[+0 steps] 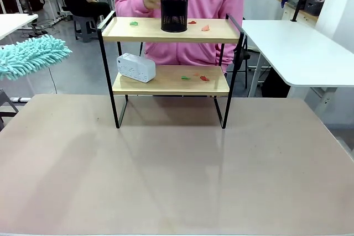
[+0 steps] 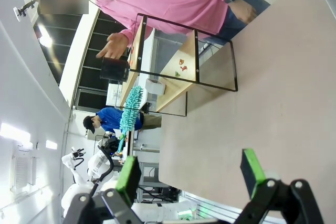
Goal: Clean the shelf.
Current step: Clean the specific tier of the Shelf with the Duster once objects are removed.
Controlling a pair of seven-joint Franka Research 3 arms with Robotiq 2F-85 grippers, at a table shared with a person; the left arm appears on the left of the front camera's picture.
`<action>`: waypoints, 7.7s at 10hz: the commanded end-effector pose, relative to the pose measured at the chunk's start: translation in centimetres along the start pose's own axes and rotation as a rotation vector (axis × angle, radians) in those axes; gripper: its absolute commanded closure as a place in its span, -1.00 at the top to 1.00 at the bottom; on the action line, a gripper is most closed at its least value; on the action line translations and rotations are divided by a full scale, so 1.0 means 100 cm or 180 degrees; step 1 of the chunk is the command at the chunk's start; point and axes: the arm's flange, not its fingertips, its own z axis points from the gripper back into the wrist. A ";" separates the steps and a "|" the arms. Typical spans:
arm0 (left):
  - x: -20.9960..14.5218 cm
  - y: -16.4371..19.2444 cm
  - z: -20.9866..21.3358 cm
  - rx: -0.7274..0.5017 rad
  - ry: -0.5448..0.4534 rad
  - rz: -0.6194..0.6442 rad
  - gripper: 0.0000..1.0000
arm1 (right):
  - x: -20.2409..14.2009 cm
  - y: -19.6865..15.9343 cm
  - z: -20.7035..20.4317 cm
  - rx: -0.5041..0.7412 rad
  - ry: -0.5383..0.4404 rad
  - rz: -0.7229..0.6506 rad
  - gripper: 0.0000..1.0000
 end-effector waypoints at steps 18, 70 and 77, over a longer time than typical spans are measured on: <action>-0.010 -0.247 0.019 -0.0071 -0.0446 -0.1024 -0.75 | 0.002 0.001 -0.002 0.0056 -0.0039 0.0080 1.00; -0.124 -0.353 -0.262 0.0333 0.1715 -0.2588 -0.75 | 0.002 0.001 -0.002 0.0056 -0.0039 0.0080 1.00; -0.091 -0.341 -0.210 -0.0115 0.2790 -0.2600 -0.75 | 0.002 0.001 -0.002 0.0056 -0.0039 0.0080 1.00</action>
